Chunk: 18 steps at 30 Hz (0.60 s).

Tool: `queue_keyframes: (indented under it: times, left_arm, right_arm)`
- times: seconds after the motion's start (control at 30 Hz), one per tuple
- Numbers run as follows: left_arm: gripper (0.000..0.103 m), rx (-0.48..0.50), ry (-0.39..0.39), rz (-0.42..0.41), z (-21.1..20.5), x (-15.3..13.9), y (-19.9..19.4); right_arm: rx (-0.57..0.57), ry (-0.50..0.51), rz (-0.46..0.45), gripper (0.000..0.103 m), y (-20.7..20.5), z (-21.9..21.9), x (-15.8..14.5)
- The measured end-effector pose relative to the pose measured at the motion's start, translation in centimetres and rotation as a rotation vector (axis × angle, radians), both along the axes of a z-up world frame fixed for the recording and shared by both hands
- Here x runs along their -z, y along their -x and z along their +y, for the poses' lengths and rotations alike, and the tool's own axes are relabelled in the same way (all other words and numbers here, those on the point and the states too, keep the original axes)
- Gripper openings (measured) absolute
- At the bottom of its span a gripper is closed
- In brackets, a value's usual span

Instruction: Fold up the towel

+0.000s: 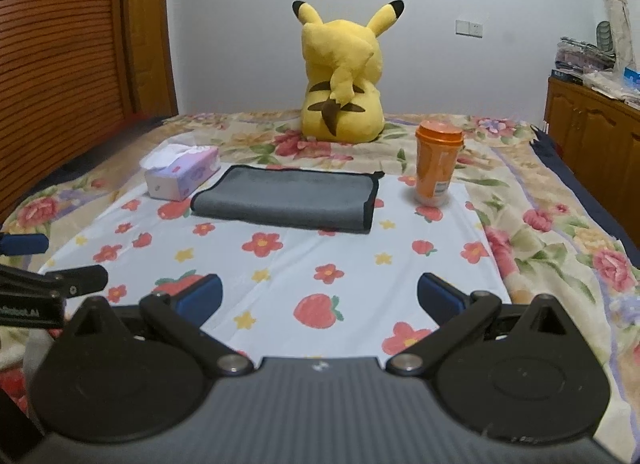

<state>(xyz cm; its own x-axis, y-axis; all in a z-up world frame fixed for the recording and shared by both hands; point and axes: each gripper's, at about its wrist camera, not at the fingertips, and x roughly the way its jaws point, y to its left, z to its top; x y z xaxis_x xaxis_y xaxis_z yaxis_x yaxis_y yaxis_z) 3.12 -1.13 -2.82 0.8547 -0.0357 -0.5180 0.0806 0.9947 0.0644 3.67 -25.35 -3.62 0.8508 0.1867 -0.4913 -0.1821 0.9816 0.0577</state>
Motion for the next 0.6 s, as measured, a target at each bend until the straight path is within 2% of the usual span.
queue_keyframes:
  times: [0.6]
  left_arm:
    - [0.103, 0.000, 0.001, -0.116, 0.3, -1.1, 1.5]
  right_arm:
    - [0.036, -0.025, -0.094, 0.103, 1.0, -0.8, -0.7]
